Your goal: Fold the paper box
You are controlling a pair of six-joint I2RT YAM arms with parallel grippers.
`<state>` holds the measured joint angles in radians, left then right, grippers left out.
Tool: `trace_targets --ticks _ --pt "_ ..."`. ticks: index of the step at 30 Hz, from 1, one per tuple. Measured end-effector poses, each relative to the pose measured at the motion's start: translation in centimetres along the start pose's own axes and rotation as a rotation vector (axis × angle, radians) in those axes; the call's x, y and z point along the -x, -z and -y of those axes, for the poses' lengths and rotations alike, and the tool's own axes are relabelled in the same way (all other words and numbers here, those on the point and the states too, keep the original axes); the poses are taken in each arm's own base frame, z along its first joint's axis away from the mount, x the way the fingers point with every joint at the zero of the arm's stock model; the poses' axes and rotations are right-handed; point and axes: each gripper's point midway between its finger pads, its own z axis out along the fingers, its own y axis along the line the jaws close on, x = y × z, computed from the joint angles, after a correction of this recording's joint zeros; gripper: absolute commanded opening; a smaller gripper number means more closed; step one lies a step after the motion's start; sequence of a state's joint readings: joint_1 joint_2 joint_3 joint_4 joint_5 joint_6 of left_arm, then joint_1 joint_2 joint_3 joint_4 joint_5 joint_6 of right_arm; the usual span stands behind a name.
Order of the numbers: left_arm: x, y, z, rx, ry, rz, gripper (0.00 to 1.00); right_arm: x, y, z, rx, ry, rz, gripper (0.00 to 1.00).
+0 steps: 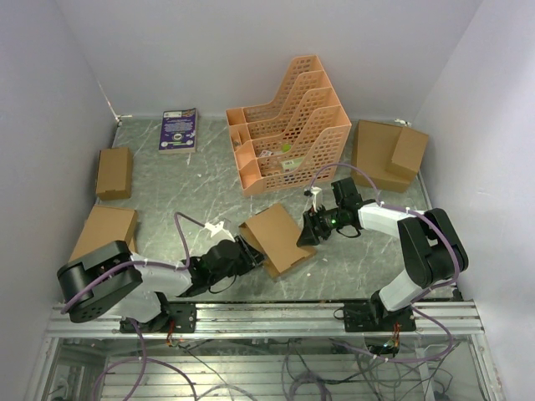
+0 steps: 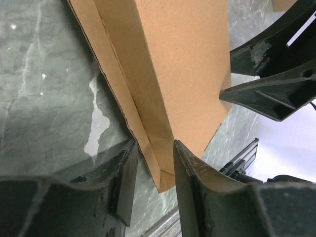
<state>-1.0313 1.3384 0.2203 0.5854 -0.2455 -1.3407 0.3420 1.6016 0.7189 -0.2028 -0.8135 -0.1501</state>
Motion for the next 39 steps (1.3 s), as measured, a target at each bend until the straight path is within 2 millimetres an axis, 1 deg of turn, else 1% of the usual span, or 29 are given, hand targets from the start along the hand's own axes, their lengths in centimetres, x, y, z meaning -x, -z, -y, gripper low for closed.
trace_targets --ticks 6,8,12,16,18,19,21,25,27,30,33,37,39 --pt "0.5 -0.4 1.7 -0.035 0.011 0.004 0.41 0.1 0.0 0.0 -0.005 0.004 0.0 0.51" --pt "0.5 -0.6 1.7 -0.034 0.012 0.002 0.4 0.1 -0.1 0.0 -0.005 0.007 -0.002 0.51" --pt "0.5 -0.8 1.7 -0.032 0.008 -0.004 0.33 0.1 -0.1 0.0 -0.006 0.009 -0.004 0.51" --pt "0.4 -1.3 1.7 -0.027 -0.004 -0.015 0.3 0.2 -0.1 0.0 -0.01 0.011 -0.004 0.51" --pt "0.4 -1.5 1.7 -0.029 -0.014 -0.024 0.3 0.3 -0.1 0.2 -0.018 0.014 -0.003 0.51" --pt "0.3 -1.5 1.7 -0.03 -0.019 -0.03 0.31 0.3 -0.1 0.3 -0.022 0.016 -0.002 0.51" --pt "0.2 -1.6 1.8 -0.03 -0.034 -0.041 0.38 0.4 -0.1 0.4 -0.032 0.018 -0.001 0.52" --pt "0.3 -1.4 2.3 -0.032 -0.057 -0.048 0.56 0.5 -0.1 0.5 -0.036 0.017 -0.002 0.52" --pt "0.6 -0.8 2.4 -0.024 -0.066 -0.048 0.63 0.4 -0.2 0.3 -0.028 0.014 -0.004 0.52" --pt "1.1 0.0 2.2 0.001 -0.07 -0.042 0.69 0.3 -0.5 -0.2 -0.004 0.009 -0.013 0.52" --pt "2.0 0.7 1.9 0.036 -0.067 -0.024 0.73 0.0 -0.8 -0.6 0.015 0.002 -0.023 0.52" --pt "3.6 1.4 1.1 0.094 -0.068 0.01 0.77 -0.1 -0.9 -0.8 0.023 -0.004 -0.026 0.52" --pt "4.6 1.6 0.5 0.124 -0.068 0.03 0.78 -0.1 -0.9 -0.8 0.024 -0.004 -0.026 0.52"
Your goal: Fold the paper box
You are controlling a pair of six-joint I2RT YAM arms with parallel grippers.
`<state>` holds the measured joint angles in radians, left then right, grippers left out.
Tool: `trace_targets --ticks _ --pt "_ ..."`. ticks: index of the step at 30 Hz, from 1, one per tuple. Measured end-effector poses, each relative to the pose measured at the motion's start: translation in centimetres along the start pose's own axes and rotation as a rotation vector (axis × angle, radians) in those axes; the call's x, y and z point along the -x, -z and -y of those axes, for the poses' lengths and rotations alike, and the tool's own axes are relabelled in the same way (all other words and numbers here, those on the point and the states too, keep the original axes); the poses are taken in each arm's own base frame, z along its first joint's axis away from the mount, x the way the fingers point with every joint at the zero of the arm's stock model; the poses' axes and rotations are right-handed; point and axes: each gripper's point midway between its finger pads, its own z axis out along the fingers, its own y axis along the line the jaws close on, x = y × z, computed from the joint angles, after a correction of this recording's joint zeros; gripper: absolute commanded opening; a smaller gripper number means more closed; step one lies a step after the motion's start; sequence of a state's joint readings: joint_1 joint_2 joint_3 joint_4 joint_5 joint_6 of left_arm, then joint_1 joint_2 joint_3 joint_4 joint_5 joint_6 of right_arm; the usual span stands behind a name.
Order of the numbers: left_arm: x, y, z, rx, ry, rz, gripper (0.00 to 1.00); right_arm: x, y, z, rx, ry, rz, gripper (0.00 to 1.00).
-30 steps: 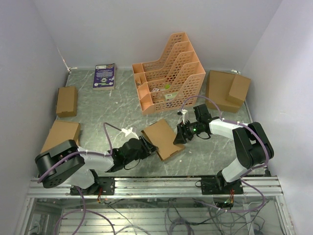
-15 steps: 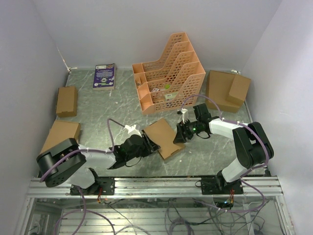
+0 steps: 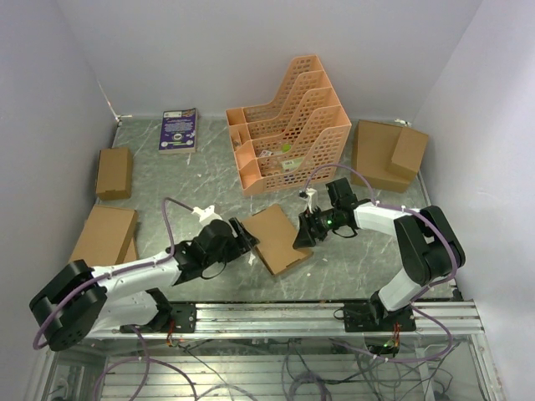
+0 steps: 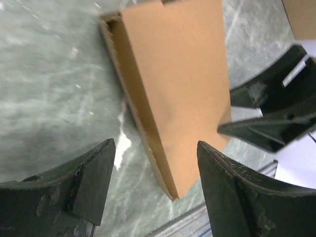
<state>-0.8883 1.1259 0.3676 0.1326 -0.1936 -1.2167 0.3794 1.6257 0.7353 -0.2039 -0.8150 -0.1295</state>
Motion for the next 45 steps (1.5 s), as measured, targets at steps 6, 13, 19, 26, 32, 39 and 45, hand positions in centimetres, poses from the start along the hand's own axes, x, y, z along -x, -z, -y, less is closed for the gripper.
trace_targets --ticks 6,13,19,26,32,39,45 --pt "3.3 -0.8 -2.7 0.099 -0.002 0.057 0.77 0.0 0.0 0.0 0.0 -0.001 0.0 0.52" --pt "5.2 -3.8 -2.9 0.149 -0.038 0.038 0.66 -0.1 0.0 0.0 0.001 -0.004 -0.002 0.52" --pt "5.6 -5.7 -2.1 0.123 -0.064 0.015 0.41 -0.1 0.0 -0.1 0.001 -0.008 -0.005 0.49" --pt "6.2 -7.0 -1.4 0.101 -0.089 0.003 0.14 -0.4 0.0 -0.2 0.004 -0.03 -0.019 0.46" --pt "6.5 -7.6 -0.9 0.082 -0.126 -0.005 0.3 -0.6 0.0 -0.3 0.005 -0.045 -0.029 0.48" --pt "6.6 -5.2 -0.4 0.081 -0.185 -0.012 0.58 -0.5 -0.1 -0.4 0.013 -0.038 -0.033 0.51" --pt "7.0 -0.8 1.0 -0.011 -0.186 0.037 0.65 -0.4 0.0 -0.3 0.012 -0.041 -0.029 0.51"
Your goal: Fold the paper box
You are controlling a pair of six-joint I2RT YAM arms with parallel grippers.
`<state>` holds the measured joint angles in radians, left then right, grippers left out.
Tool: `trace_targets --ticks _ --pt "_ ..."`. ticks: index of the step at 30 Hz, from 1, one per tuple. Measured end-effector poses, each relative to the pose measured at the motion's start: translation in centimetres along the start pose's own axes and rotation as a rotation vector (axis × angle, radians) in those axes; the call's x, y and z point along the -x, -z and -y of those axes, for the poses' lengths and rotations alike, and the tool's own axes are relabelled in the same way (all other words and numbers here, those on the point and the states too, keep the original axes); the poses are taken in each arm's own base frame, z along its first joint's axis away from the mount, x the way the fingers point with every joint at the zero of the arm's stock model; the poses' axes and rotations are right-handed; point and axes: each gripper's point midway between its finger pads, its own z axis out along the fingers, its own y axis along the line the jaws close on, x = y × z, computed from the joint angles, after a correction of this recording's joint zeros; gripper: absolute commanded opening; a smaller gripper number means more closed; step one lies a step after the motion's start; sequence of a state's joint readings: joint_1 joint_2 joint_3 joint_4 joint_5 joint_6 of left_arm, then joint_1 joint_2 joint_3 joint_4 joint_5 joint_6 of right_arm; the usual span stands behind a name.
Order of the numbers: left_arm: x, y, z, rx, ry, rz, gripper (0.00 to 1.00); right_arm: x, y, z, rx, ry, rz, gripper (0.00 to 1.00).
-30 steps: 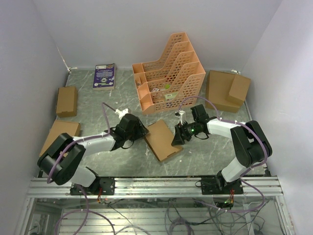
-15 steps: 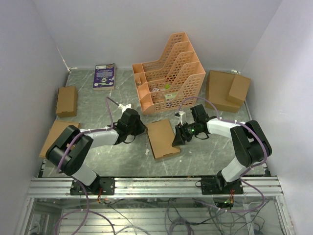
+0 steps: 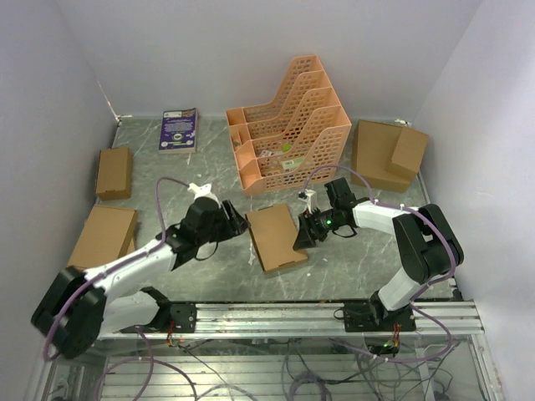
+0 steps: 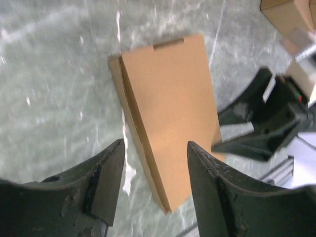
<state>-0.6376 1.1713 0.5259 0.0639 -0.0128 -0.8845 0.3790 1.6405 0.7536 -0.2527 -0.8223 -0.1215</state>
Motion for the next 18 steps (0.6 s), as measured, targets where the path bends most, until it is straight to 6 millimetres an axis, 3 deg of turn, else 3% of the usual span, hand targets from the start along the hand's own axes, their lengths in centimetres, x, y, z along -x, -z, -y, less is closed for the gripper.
trace_targets --ticks 3,7,9,12,18 --pt "-2.5 2.0 0.4 -0.045 0.019 -0.025 0.68 0.0 0.0 0.0 0.001 0.001 0.0 0.51" --pt "-7.3 4.5 2.7 -0.121 0.032 -0.099 0.71 0.0 0.0 0.0 0.001 0.002 0.0 0.51" --pt "-8.6 5.1 3.4 -0.135 0.047 -0.109 0.72 0.0 0.0 0.0 0.001 0.002 0.0 0.51" --pt "-10.0 5.0 3.2 -0.109 0.067 -0.116 0.71 -0.1 -0.1 0.0 0.005 -0.001 -0.001 0.5" --pt "-12.6 2.8 1.8 -0.024 0.081 -0.144 0.69 0.0 -0.1 -0.1 0.012 -0.001 0.001 0.51"
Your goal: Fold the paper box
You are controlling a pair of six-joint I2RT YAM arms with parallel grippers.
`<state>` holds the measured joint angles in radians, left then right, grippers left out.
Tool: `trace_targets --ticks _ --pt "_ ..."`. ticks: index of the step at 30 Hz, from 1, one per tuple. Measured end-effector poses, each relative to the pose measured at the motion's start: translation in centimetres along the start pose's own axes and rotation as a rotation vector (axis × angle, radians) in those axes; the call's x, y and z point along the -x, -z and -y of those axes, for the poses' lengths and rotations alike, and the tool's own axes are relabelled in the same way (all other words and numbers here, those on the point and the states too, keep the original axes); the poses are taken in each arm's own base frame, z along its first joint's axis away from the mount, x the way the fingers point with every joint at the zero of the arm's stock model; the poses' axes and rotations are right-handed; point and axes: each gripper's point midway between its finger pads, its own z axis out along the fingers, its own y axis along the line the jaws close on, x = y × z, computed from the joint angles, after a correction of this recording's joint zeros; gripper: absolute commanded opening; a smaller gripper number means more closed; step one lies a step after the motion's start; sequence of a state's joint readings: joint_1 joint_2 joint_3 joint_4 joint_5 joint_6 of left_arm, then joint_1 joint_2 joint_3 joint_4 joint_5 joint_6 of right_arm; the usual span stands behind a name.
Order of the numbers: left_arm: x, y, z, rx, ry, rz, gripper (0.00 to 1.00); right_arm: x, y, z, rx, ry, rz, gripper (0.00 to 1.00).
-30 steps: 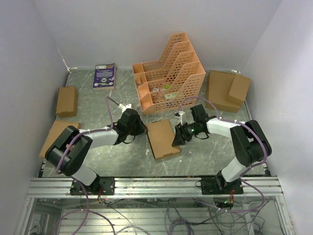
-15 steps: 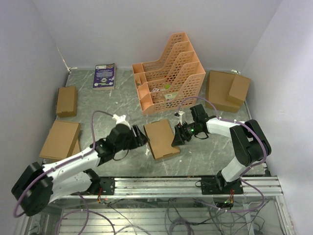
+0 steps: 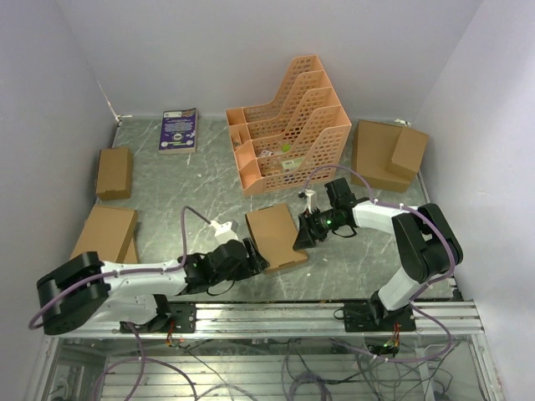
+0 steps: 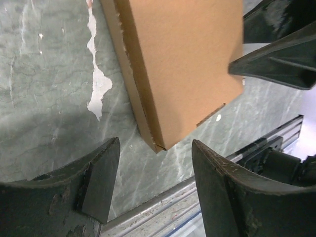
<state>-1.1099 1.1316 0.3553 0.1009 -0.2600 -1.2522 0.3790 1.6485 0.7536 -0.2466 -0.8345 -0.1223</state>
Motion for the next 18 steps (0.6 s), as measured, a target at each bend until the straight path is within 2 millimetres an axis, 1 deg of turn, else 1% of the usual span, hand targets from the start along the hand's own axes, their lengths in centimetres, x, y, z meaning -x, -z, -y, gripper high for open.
trace_targets --ticks 5,9,13,15,16,18 --pt "-1.3 -1.3 -0.7 0.033 0.003 -0.021 0.64 0.0 0.0 0.0 0.0 0.001 0.001 0.5" --pt "-1.5 -1.9 -0.4 0.027 0.022 -0.019 0.52 0.0 0.0 0.0 0.0 0.001 0.0 0.49" --pt "-1.5 -2.4 0.1 0.013 0.043 -0.015 0.38 0.0 -0.1 -0.1 0.0 0.006 -0.002 0.49" --pt "-1.5 -2.4 0.2 0.009 0.05 -0.014 0.2 0.1 -0.1 0.0 -0.003 0.009 0.0 0.48" --pt "-1.5 -2.5 0.3 0.006 0.055 -0.013 0.15 0.1 -0.1 0.1 -0.006 0.011 0.001 0.48" --pt "-1.4 -2.5 0.5 0.003 0.065 -0.012 0.1 0.2 -0.1 0.2 -0.012 0.014 0.003 0.48"
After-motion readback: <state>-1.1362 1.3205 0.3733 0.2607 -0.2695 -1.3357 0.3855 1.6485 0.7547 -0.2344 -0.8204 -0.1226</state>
